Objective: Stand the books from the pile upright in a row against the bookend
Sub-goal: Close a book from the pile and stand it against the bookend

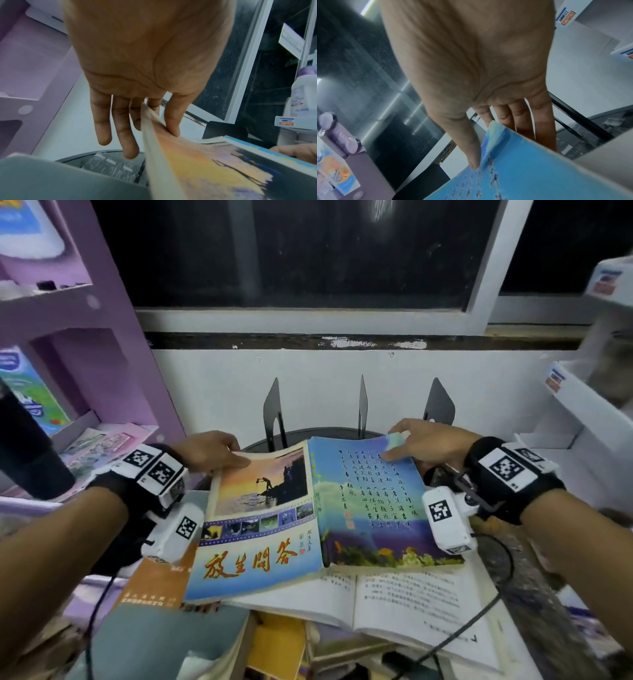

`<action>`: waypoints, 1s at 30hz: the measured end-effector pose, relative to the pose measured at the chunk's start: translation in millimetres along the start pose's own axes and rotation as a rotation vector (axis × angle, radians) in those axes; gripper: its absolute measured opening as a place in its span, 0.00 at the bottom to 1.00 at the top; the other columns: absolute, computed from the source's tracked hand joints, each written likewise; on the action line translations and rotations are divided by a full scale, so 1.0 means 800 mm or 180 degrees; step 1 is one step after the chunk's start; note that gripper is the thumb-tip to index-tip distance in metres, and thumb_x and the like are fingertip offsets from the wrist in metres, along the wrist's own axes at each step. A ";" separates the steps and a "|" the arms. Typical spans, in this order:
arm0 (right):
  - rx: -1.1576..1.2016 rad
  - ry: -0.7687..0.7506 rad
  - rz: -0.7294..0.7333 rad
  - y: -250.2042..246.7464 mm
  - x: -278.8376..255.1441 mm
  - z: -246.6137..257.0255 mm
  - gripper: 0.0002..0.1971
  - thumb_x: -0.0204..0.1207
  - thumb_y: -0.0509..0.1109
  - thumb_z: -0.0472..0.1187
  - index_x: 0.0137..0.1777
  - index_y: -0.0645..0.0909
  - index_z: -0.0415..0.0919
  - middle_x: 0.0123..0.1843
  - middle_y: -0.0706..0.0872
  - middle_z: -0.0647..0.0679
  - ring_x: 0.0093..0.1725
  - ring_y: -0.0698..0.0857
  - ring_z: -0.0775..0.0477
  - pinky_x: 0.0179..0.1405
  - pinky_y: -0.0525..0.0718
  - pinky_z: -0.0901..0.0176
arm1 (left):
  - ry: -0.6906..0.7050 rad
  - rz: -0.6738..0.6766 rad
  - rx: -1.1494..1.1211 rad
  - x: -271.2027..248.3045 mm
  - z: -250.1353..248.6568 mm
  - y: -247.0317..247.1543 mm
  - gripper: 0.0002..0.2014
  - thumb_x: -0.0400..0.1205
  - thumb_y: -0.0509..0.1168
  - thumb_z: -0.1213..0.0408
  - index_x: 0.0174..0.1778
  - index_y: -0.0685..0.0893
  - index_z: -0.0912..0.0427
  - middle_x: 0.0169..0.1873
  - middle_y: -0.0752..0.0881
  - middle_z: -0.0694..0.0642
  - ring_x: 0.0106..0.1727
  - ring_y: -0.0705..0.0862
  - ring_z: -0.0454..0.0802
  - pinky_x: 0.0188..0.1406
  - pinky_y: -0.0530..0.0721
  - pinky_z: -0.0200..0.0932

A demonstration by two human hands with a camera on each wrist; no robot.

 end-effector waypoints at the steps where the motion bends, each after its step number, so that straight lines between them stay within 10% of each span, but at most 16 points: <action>1: -0.0086 -0.0018 -0.0085 -0.004 -0.003 0.002 0.22 0.74 0.77 0.48 0.64 0.73 0.46 0.38 0.79 0.50 0.29 0.76 0.51 0.26 0.71 0.59 | 0.0028 -0.0102 -0.0079 -0.005 -0.004 -0.006 0.11 0.82 0.66 0.54 0.44 0.80 0.59 0.41 0.85 0.57 0.39 0.81 0.49 0.36 0.77 0.40; 6: 0.0065 -0.0259 -0.0438 -0.023 -0.021 0.017 0.27 0.71 0.80 0.41 0.68 0.73 0.46 0.58 0.81 0.43 0.55 0.85 0.39 0.51 0.86 0.46 | 0.0224 -0.0698 -0.0762 -0.032 -0.026 -0.044 0.09 0.82 0.68 0.58 0.46 0.80 0.60 0.37 0.84 0.59 0.33 0.82 0.52 0.29 0.79 0.41; 22: 0.0776 -0.0807 -0.1758 -0.078 -0.116 0.061 0.24 0.73 0.77 0.38 0.66 0.73 0.49 0.59 0.80 0.46 0.56 0.84 0.42 0.53 0.83 0.53 | 0.1133 -0.2040 -0.2524 -0.109 -0.054 -0.103 0.09 0.80 0.69 0.66 0.38 0.75 0.52 0.36 0.83 0.53 0.36 0.81 0.50 0.32 0.78 0.42; 30: 0.0938 -0.1365 -0.2184 -0.083 -0.151 0.108 0.25 0.75 0.72 0.33 0.70 0.71 0.47 0.56 0.78 0.46 0.38 0.79 0.52 0.21 0.72 0.80 | 0.1721 -0.2214 -0.3285 -0.136 -0.073 -0.115 0.08 0.81 0.67 0.69 0.43 0.75 0.53 0.38 0.83 0.50 0.37 0.83 0.44 0.37 0.82 0.39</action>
Point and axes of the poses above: each hand's wrist, its own x-axis towards the middle knuckle, its own y-axis out of the palm, z = x × y, the point moved 8 cm from there along x, towards the middle knuckle
